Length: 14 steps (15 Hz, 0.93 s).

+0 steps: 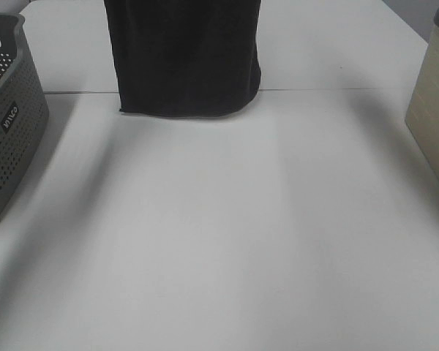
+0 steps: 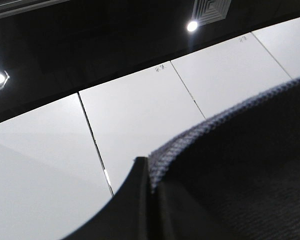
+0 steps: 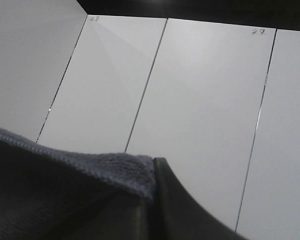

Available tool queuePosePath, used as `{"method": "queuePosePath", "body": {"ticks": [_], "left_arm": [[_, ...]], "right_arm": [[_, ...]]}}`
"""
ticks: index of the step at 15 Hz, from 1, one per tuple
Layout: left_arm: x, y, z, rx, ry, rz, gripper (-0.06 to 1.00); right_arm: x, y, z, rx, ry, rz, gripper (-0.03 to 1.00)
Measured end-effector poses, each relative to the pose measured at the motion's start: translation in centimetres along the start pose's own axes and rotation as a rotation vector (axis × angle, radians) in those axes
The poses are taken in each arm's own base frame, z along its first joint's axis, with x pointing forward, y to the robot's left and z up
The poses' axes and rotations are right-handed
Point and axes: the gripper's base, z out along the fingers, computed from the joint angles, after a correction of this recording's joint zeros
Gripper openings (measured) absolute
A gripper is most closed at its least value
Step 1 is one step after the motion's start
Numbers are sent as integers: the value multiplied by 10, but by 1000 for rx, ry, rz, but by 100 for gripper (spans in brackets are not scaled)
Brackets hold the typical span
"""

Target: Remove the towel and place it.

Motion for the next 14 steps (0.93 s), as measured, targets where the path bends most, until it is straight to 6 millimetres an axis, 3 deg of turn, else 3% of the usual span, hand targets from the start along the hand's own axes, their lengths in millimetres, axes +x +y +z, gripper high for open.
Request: {"method": "queuePosePath", "body": {"ticks": [5,7,11,14], "left_arm": [[2,-1,0,14,21,16,0],[9,-4,0,35,107,17,0],[11,-23,1,113,430,-55,0],[-18,-30,0,186,738,-138,0]], "right_arm": [[3,-1,0,8,33,4,1],[15,-4,-1,47,159,102,1],[34,-9,-10,164,439,232,1],[27,-13,-26,238,696,336,1]]}}
